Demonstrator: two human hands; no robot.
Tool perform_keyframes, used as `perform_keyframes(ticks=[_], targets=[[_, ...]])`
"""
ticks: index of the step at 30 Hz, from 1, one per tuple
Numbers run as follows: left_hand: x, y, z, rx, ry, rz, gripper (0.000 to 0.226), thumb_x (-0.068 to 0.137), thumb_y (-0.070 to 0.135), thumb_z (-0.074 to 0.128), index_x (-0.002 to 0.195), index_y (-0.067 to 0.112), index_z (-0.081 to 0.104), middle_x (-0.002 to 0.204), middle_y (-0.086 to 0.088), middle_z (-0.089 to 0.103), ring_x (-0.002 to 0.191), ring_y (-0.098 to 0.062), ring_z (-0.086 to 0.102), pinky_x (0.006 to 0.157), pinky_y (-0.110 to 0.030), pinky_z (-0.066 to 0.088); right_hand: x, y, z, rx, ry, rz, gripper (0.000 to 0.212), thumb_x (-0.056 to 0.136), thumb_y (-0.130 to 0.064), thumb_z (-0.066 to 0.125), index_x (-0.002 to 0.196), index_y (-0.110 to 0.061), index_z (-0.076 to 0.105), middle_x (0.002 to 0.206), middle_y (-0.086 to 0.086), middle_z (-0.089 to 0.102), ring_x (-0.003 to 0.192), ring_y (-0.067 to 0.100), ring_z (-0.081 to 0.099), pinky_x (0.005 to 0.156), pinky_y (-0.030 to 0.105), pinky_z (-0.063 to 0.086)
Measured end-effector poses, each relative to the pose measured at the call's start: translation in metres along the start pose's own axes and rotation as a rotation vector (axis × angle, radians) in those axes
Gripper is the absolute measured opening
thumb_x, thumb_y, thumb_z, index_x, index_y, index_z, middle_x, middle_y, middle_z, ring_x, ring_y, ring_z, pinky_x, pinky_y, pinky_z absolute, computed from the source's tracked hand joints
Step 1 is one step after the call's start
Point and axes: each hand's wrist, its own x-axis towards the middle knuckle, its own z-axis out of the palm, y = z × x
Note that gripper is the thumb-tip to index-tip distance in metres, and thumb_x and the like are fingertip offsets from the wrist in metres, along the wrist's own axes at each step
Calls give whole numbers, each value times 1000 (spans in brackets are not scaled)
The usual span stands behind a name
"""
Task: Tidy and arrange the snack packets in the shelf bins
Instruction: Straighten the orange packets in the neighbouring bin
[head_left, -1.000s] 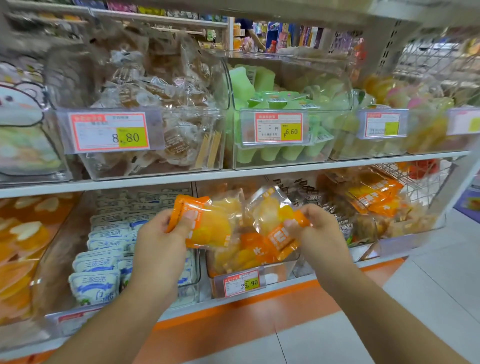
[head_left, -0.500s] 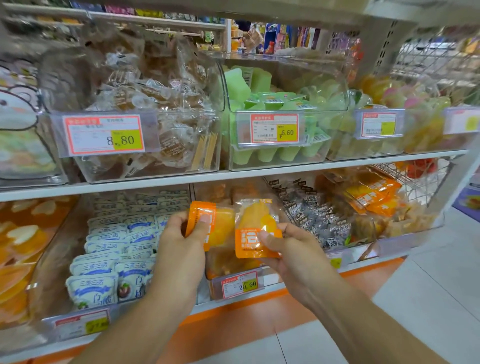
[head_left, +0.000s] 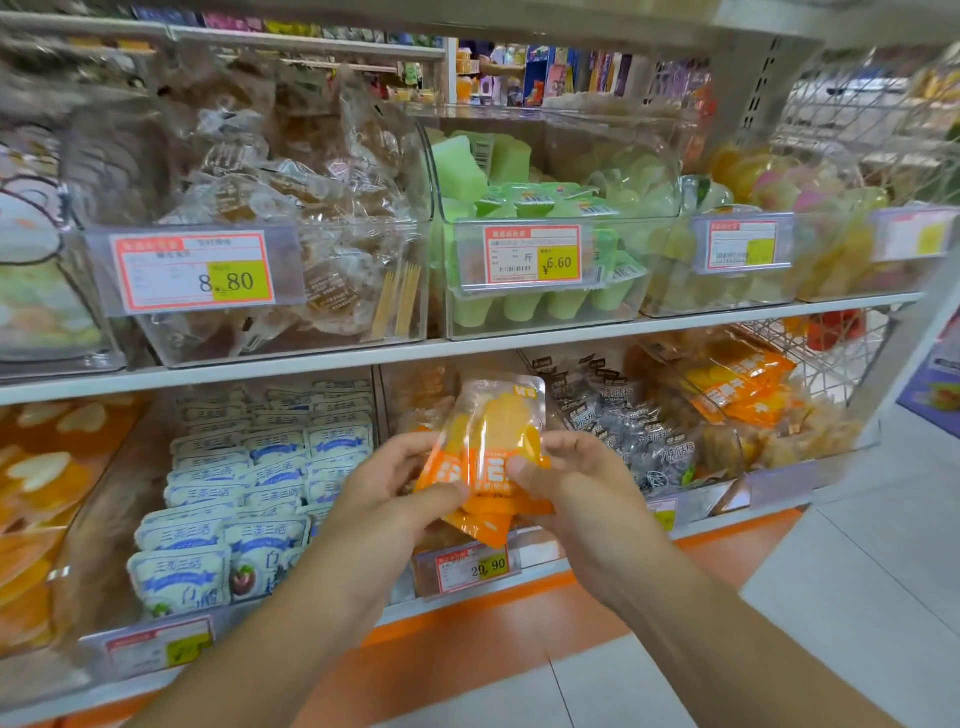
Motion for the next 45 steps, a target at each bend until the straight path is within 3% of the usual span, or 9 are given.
perform_keyframes(ticks=[4, 8, 12, 17, 22, 28, 31, 33, 45], targets=[[2, 8, -8, 268, -36, 30, 36, 84, 47, 78, 116, 31, 70, 102, 2, 80, 94, -20, 77, 95, -47, 58, -4, 1, -4, -140, -162, -61, 63, 73, 3, 86, 127, -20, 61, 115, 6, 79, 100, 33, 78, 77, 53, 64], [6, 12, -12, 380, -9, 168, 18, 88, 32, 79, 103, 27, 73, 94, -3, 79, 83, -18, 77, 82, -47, 64, -3, -2, 2, -273, -222, -213, 58, 72, 22, 78, 117, -13, 66, 112, 8, 77, 101, 31, 77, 81, 49, 65], [10, 12, -17, 468, 49, 292, 16, 90, 21, 78, 100, 29, 69, 93, 7, 77, 86, -10, 76, 82, -35, 62, 8, -11, 6, -375, -254, -393, 45, 82, 9, 78, 118, -18, 69, 110, 11, 76, 101, 30, 75, 85, 48, 64], [17, 2, -29, 848, 60, 341, 26, 86, 41, 77, 109, 43, 64, 96, 21, 73, 90, 0, 68, 82, -32, 58, 24, 1, 8, -595, -243, -401, 37, 85, 2, 79, 112, -23, 68, 102, 9, 75, 88, 25, 77, 80, 44, 65], [22, -5, -40, 1032, -8, 429, 32, 85, 41, 78, 113, 45, 61, 102, 26, 65, 103, 3, 56, 89, -25, 45, 30, 15, 3, -1016, -327, -467, 40, 75, -12, 89, 106, -24, 68, 90, -7, 71, 81, -1, 63, 73, 8, 44], [26, -17, -39, 1202, -67, 569, 23, 94, 44, 68, 117, 43, 66, 116, 26, 61, 110, 0, 47, 98, -23, 25, 39, -9, -31, -1145, -207, -635, 43, 80, -2, 78, 118, -22, 71, 109, -9, 70, 104, 6, 60, 91, 19, 47], [29, -23, -40, 1292, -95, 584, 40, 95, 60, 57, 131, 42, 58, 126, 26, 58, 120, -4, 47, 98, -21, 18, 45, -13, -48, -1422, -195, -624, 53, 81, -21, 82, 132, -26, 67, 127, -8, 66, 124, 20, 50, 106, 41, 40], [32, -24, -40, 1327, -106, 622, 37, 92, 59, 60, 124, 40, 65, 115, 23, 65, 115, -6, 55, 98, -25, 20, 47, -9, -48, -1555, -241, -602, 60, 80, -34, 84, 136, -36, 63, 130, -12, 63, 128, 21, 42, 105, 39, 29], [37, -28, -39, 1360, -47, 736, 13, 78, 39, 66, 90, 36, 72, 80, 19, 68, 80, -9, 64, 85, -31, 31, 60, 6, -29, -1623, -264, -758, 48, 70, -39, 88, 112, -36, 64, 90, -9, 64, 107, 26, 57, 105, 37, 21]])
